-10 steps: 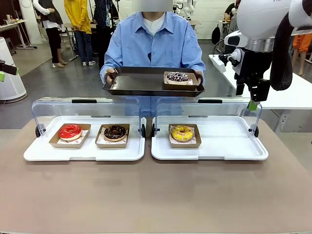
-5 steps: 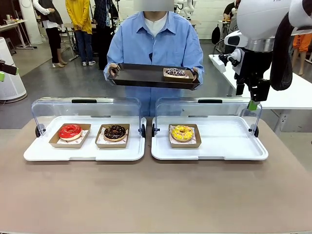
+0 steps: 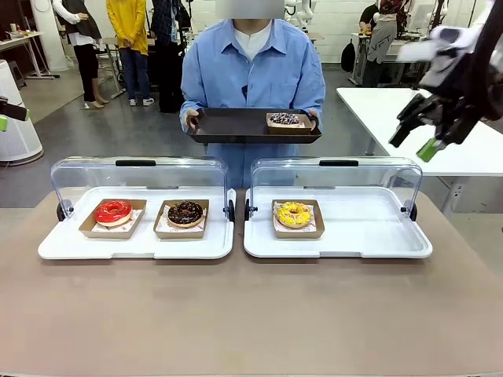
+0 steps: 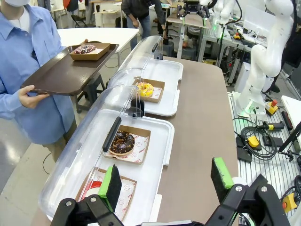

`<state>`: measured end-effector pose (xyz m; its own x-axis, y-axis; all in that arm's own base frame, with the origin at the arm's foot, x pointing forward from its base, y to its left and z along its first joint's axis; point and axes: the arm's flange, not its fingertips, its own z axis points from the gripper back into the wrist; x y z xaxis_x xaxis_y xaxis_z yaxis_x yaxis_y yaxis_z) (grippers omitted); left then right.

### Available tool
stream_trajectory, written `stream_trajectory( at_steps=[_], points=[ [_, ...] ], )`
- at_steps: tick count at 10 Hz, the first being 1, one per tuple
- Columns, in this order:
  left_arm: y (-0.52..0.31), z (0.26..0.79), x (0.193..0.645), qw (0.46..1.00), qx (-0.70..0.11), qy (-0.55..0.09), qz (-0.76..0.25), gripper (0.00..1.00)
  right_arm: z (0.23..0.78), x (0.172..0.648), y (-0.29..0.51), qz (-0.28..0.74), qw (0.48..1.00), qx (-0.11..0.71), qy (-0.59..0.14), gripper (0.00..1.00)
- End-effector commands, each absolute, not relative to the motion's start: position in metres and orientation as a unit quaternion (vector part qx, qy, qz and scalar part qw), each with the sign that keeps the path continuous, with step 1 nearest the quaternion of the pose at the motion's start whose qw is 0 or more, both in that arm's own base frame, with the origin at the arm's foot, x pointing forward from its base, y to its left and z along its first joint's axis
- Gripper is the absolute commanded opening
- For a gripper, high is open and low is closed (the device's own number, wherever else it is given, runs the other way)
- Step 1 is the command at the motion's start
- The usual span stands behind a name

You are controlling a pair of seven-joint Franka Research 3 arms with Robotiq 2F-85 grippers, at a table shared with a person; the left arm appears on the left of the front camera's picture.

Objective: Provide the desired donut to the person.
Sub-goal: Pick up and lift the Paper togo box containing the Donut pointed at by the person.

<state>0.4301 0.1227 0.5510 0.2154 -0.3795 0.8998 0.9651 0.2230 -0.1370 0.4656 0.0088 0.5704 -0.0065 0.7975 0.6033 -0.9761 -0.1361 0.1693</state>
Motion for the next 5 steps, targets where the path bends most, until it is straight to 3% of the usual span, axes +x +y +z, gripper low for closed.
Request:
stream_trajectory(
  at_steps=[1, 3, 5],
  points=[
    [0.123, 0.553, 0.429, 0.677, -0.382, -0.389, -0.495, 1.00, 0.564, 0.477, -0.030, 0.659, 0.611, 0.379, -0.222, 1.00],
    [0.123, 0.553, 0.429, 0.677, -0.382, -0.389, -0.495, 1.00, 0.547, 0.467, -0.069, 0.633, 0.607, 0.352, -0.328, 1.00],
    [0.123, 0.553, 0.429, 0.677, -0.382, -0.389, -0.495, 1.00, 0.526, 0.458, -0.100, 0.565, 0.646, 0.313, -0.406, 1.00]
  ],
)
